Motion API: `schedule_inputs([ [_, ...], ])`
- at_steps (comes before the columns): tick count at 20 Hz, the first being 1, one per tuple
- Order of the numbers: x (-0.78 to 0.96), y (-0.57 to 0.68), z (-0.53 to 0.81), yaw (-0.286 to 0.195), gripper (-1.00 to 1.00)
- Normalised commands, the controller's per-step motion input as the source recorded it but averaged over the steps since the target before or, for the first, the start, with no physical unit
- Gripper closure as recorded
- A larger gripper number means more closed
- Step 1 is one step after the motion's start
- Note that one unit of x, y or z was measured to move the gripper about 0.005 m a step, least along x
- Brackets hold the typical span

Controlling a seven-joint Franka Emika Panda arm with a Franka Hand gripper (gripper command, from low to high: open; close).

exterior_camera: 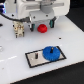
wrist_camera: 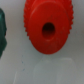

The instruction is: Insert the blue gear onto the right peg, followed by the red gear

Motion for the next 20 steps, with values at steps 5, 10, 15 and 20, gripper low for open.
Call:
schedule_inputs([
  [5, -0.07, 0.02, -0.26, 0.000, -1.00],
  [10, -0.19, 0.03, -0.13, 0.000, 1.00],
  [15, -0.19, 0.06, -0.06, 0.000, 1.00],
  [20, -0.14, 0.04, 0.01, 0.000, 1.00],
])
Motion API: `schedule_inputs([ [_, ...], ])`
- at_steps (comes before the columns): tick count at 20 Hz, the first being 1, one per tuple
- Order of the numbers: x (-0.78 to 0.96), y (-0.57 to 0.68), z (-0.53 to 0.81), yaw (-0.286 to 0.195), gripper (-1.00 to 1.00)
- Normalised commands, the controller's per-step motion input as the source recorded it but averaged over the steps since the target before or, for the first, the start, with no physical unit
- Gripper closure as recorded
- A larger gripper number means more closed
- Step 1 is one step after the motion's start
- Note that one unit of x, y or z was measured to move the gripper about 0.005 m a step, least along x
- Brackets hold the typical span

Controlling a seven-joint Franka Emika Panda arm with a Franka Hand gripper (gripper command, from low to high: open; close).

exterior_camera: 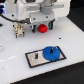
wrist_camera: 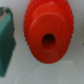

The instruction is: Insert the blue gear onto the right peg, followed by the red gear

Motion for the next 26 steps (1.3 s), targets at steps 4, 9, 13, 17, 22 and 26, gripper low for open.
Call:
schedule_inputs([
  [4, -0.08, 0.06, 0.03, 0.000, 1.00],
  [9, 0.12, 0.02, 0.47, 0.000, 1.00],
  [13, 0.26, 0.00, 0.59, 0.000, 1.00],
  [17, 0.48, -0.01, 0.51, 0.000, 1.00],
  [22, 0.64, -0.02, 0.50, 0.000, 1.00],
  [26, 0.74, -0.05, 0.48, 0.000, 1.00],
])
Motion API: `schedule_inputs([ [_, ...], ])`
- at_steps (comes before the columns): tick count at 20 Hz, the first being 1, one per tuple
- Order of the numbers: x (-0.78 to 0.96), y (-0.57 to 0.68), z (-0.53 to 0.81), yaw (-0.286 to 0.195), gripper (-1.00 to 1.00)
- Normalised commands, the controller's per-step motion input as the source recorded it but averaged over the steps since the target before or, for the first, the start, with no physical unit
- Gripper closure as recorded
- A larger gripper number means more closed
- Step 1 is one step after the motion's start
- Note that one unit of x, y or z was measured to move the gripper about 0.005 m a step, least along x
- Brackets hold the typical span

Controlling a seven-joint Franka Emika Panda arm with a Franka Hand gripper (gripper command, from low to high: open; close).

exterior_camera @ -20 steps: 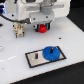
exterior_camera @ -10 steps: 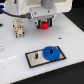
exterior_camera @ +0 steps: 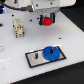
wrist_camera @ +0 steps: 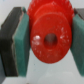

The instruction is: Insert the blue gear onto the right peg, followed by the red gear

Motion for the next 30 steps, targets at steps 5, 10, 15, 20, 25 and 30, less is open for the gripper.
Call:
schedule_inputs([
  [5, 0.77, -0.04, 0.46, 0.000, 1.00],
  [10, 0.79, 0.00, 0.36, 0.000, 1.00],
  [15, 0.82, -0.02, 0.31, 0.000, 1.00],
  [20, 0.85, -0.07, 0.24, 0.000, 1.00],
  [25, 0.83, -0.12, 0.18, 0.000, 1.00],
  [30, 0.76, -0.13, 0.10, 0.000, 1.00],
])
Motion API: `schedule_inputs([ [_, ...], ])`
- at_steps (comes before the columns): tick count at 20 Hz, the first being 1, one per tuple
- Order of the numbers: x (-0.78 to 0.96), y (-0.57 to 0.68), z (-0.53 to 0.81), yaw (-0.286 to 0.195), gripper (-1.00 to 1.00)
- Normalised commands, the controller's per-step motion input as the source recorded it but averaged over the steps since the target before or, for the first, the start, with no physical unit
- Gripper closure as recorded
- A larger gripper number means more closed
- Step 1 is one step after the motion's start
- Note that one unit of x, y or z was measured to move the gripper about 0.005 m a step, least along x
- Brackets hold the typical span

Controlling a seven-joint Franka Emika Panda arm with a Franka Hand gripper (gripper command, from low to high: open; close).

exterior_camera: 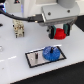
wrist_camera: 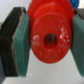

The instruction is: Insert the blue gear onto the right peg, followed by the red gear

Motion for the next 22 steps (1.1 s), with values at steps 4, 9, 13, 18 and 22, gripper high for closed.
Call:
schedule_inputs([
  [4, 0.56, -0.14, 0.02, 0.000, 1.00],
  [9, 0.24, -0.19, -0.02, 0.000, 1.00],
  [13, 0.07, -0.16, -0.10, 0.000, 1.00],
  [18, 0.13, -0.16, -0.17, 0.000, 1.00],
  [22, 0.16, -0.06, -0.07, 0.000, 1.00],
])
